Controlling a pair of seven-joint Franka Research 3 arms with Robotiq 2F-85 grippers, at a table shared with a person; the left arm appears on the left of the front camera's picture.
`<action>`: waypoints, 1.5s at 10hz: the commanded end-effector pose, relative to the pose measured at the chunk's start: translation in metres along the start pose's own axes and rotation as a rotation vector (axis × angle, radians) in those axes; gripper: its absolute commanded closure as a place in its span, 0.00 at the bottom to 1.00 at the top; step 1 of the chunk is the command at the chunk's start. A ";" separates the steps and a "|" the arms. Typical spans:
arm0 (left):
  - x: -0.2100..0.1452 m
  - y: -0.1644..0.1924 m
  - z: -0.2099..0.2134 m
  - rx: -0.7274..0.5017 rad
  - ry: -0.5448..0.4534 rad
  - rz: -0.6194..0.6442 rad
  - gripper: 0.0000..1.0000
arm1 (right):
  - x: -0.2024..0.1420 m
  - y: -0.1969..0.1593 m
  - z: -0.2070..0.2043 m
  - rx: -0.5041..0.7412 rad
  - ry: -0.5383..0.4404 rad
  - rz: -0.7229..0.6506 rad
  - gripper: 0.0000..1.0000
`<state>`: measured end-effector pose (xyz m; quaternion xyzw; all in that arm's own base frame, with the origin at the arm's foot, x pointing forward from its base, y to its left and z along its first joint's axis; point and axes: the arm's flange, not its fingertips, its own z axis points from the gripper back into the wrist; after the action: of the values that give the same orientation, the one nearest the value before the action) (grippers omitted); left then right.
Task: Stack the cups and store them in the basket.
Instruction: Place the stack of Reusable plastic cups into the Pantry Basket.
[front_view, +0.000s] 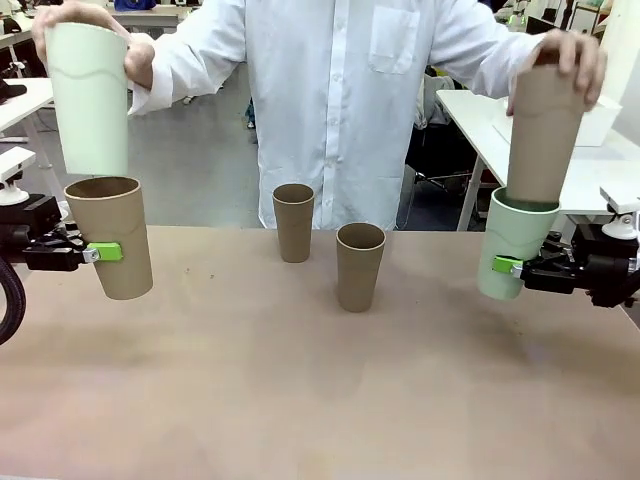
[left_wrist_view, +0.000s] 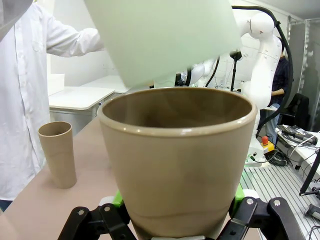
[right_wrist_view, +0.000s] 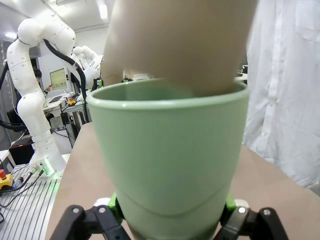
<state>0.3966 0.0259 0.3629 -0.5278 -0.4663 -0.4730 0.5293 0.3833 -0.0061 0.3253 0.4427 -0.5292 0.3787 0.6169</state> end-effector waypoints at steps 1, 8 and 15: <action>0.002 0.000 0.000 0.001 -0.005 0.001 0.14 | 0.002 0.000 0.000 -0.004 0.000 0.005 0.17; 0.002 0.000 0.000 0.001 -0.005 0.001 0.14 | 0.002 0.000 0.000 -0.004 0.000 0.005 0.17; 0.002 0.000 0.000 0.001 -0.005 0.001 0.14 | 0.002 0.000 0.000 -0.004 0.000 0.005 0.17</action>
<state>0.3966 0.0262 0.3619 -0.5265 -0.4660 -0.4726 0.5313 0.3834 -0.0065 0.3241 0.4420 -0.5282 0.3779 0.6187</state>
